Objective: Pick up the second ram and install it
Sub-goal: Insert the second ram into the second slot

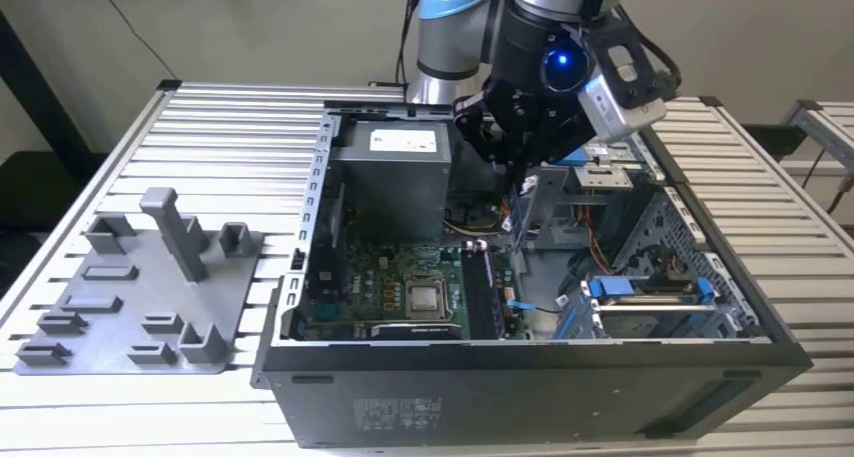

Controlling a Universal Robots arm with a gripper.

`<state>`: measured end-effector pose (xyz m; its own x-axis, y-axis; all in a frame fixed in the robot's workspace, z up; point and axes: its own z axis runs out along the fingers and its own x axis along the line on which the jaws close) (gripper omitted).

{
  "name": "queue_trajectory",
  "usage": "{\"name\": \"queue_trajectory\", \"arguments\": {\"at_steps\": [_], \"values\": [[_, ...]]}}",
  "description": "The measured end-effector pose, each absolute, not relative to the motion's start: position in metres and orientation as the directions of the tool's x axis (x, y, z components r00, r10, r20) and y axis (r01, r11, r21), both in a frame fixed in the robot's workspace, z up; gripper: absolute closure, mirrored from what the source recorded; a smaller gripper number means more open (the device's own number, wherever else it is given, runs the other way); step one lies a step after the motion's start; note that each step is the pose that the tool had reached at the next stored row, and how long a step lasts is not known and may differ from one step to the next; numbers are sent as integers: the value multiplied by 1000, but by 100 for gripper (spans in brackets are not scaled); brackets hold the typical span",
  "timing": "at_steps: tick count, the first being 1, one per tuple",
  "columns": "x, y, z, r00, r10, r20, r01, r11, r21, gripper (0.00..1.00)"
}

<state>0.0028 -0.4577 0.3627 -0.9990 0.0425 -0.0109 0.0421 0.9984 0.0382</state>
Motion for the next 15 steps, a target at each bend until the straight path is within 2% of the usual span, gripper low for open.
{"name": "queue_trajectory", "arguments": {"at_steps": [15], "values": [[3,-458,354,-999,44,5,44,998,37,86]]}}
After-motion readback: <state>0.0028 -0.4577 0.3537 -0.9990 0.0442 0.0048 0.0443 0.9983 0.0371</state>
